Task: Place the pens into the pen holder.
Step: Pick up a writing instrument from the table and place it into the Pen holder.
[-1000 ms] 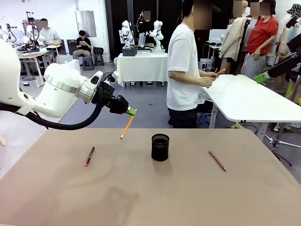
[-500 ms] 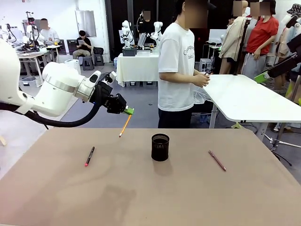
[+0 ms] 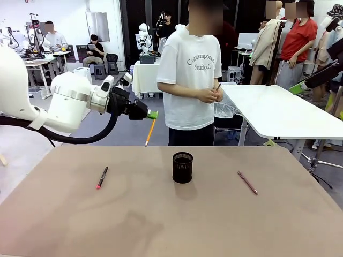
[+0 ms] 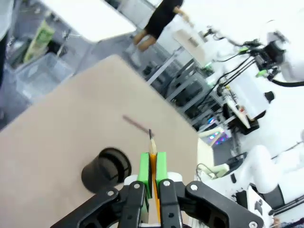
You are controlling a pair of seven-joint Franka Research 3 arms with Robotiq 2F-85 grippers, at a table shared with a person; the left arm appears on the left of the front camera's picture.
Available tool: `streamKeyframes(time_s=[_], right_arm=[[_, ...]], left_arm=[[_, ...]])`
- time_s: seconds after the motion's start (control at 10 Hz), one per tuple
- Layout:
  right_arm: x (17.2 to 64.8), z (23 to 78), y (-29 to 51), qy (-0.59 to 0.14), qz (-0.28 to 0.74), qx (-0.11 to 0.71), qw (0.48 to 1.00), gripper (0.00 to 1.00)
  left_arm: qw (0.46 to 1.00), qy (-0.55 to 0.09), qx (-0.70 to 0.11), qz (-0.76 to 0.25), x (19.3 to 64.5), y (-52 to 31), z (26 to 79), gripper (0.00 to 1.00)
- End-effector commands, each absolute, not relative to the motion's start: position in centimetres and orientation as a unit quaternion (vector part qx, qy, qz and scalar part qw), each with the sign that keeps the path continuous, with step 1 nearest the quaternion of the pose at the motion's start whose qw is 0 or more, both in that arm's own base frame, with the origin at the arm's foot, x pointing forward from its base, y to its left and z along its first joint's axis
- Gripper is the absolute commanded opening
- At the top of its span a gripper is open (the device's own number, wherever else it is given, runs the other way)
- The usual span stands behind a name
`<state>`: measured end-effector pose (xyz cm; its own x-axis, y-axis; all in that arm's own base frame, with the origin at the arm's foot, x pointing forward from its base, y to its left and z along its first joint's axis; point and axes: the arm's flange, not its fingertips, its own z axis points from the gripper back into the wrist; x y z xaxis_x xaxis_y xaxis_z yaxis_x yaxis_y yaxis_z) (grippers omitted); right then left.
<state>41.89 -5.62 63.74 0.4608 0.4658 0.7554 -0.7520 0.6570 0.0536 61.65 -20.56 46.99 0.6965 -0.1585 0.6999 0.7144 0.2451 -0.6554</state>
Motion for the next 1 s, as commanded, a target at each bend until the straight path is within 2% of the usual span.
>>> streamKeyframes(time_s=[0.0,0.2,0.3,0.5,0.9], right_arm=[[42.0,63.9,-5.5,-0.375,0.367,0.200,0.828,1.00],[42.0,63.9,-5.5,-0.375,0.367,0.200,0.828,1.00],[42.0,63.9,-5.5,-0.375,0.367,0.200,0.828,1.00],[42.0,63.9,-5.5,-0.375,0.367,0.200,0.828,1.00],[42.0,63.9,-5.5,-0.375,0.367,0.200,0.828,1.00]], left_arm=[[0.690,-0.260,-0.594,-0.322,61.1,-18.9,47.2,0.00],[0.621,-0.316,-0.587,-0.413,60.2,-16.7,48.7,0.00],[0.604,-0.331,-0.580,-0.435,59.9,-14.9,49.8,0.00],[0.599,-0.370,-0.545,-0.456,59.3,-11.3,52.0,0.00],[0.600,-0.538,-0.405,-0.433,57.5,-5.0,56.0,0.00]])
